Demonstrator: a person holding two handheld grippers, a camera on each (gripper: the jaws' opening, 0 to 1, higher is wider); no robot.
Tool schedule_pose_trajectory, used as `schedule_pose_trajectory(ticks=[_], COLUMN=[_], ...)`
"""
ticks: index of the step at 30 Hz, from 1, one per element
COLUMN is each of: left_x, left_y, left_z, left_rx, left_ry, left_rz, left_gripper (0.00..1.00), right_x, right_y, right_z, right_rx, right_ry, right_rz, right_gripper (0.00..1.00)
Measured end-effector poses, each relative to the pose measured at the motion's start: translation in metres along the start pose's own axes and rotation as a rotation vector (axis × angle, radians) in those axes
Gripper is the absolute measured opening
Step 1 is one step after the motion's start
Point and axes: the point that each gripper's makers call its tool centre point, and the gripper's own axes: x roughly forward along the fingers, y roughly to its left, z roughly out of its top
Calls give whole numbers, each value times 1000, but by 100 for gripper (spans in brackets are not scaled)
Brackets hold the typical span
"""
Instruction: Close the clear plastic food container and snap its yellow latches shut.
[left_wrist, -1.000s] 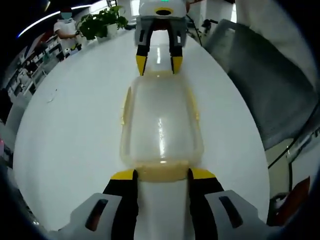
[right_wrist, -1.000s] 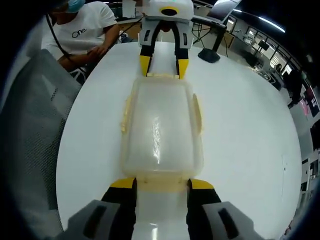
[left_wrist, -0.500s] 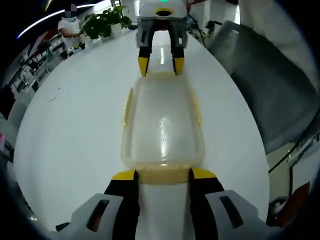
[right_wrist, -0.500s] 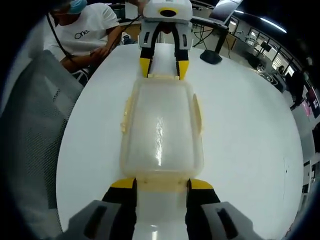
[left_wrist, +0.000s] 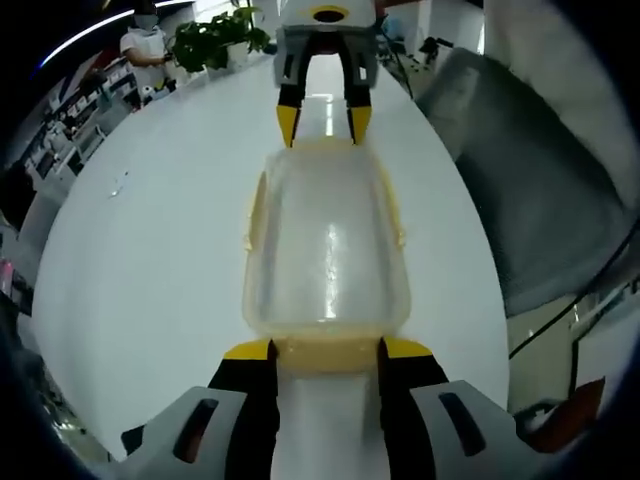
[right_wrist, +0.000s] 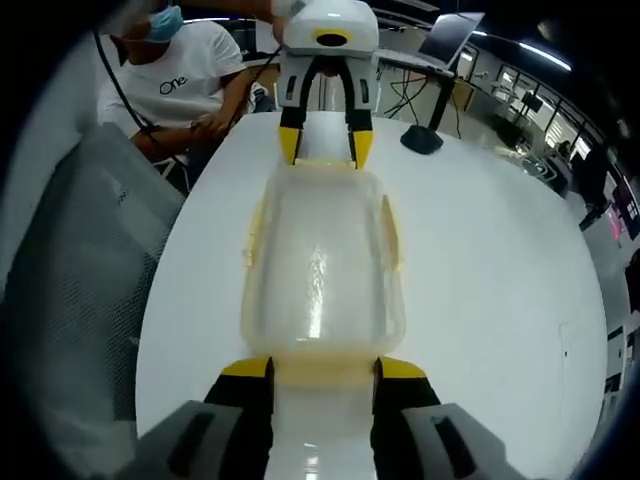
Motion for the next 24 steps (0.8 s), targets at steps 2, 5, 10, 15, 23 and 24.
schedule_pose_trajectory(ticks=[2,5,10,15,23,24], left_x=[-6,-15,-29,-39,-48,-48], left_y=[-1,-3,-4,-4,1,2], left_z=[4,7,11,22,54,60], left_rx=[-8,-11,-14,-12,-5,-8], left_ry=[-2,7,18,28,31,23], left_rz=[3,14,28,35,37,36], left_gripper=[37,37,37,37,37,37], right_x=[-7,-15,-25,-40,-68,-73], right_y=[0,0,1,0,-4,-4], right_z=[3,9,19,22,10,7], right_rx=[-7,-13,-23,-37,-28,-21], right_ry=[-2,-19,-44,-54,-58,-61], right_rz=[4,5,-1,-17,-31,-33], right_gripper=[36,36,36,36,36,36])
